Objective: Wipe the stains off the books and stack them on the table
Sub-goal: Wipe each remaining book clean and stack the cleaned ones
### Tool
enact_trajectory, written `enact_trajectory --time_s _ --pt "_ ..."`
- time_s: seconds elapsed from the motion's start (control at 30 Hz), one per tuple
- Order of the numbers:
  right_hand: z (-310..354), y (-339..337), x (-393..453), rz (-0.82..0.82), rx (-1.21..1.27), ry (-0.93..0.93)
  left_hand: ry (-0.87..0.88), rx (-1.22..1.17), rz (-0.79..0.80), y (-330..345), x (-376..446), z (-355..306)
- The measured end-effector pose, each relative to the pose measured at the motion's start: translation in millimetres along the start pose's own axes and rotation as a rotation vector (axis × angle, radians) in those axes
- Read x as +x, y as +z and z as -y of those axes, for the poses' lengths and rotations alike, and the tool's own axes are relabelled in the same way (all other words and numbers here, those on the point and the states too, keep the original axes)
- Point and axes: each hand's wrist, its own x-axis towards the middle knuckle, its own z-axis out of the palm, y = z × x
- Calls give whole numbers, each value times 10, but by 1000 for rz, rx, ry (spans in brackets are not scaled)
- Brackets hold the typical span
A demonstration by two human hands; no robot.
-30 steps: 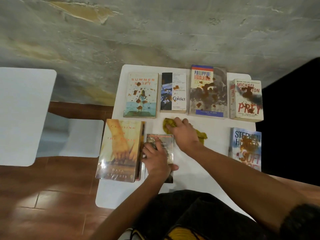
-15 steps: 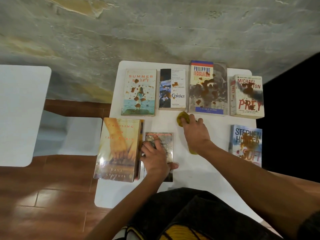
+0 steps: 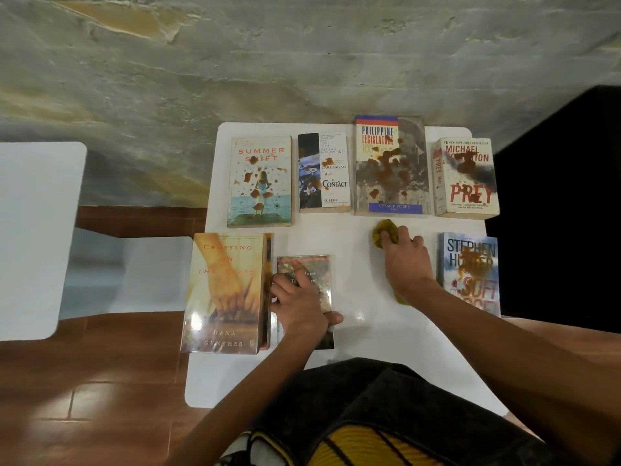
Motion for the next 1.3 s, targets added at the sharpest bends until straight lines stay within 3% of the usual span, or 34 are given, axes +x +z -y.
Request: enact_trajectory --time_s 0.27,0.5,0.83,1.3 --pt "392 -106 136 -28 18 -272 4 -110 -39 71 -63 55" --pt "601 -268 254 -20 -6 -371 -24 -215 -118 89 -83 48" --pt "216 -45 -98 11 -13 -404 -90 -278 -121 111 -100 18" --pt "-68 285 -609 12 138 -272 -73 -343 -117 121 -146 -26"
